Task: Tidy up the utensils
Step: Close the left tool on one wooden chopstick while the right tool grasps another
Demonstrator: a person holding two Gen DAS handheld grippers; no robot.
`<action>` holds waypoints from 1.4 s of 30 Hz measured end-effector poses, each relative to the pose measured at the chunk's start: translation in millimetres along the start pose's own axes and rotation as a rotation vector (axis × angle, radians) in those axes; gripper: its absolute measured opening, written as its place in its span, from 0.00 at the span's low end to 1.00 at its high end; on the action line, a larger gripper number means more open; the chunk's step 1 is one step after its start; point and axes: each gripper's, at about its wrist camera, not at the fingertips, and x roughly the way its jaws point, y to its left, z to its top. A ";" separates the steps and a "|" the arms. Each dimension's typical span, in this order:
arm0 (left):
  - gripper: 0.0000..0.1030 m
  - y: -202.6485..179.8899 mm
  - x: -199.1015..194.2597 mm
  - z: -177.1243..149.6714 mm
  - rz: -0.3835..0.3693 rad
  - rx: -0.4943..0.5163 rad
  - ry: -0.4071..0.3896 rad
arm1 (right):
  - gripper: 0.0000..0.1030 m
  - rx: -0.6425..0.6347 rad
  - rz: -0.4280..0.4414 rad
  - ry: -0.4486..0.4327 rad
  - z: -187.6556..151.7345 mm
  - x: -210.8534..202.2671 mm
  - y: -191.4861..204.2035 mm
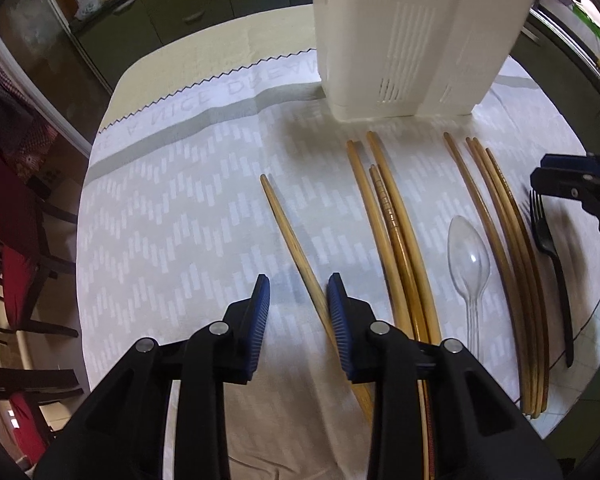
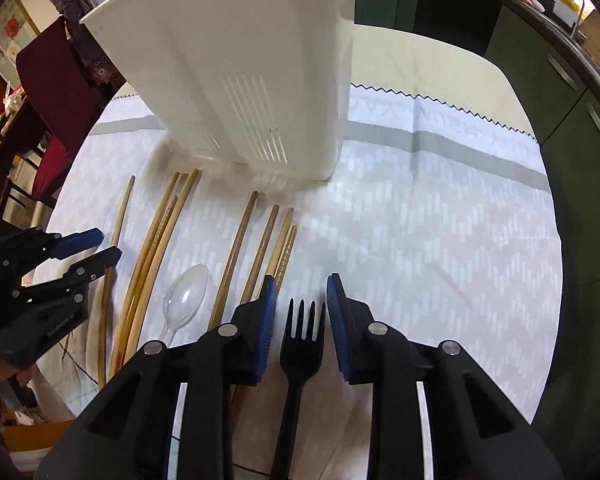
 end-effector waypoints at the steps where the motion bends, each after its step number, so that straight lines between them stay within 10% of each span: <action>1: 0.28 0.1 -0.1 0.5 0.001 0.001 0.000 | 0.26 -0.003 -0.005 0.001 1.5 1.1 0.7; 30: 0.25 -9.4 -0.5 1.2 -0.036 0.016 -0.019 | 0.22 -0.094 -0.054 0.139 7.4 42.1 38.9; 42: 0.19 2.1 1.3 2.7 -0.090 -0.034 0.050 | 0.06 -0.019 -0.020 0.094 10.3 39.3 27.0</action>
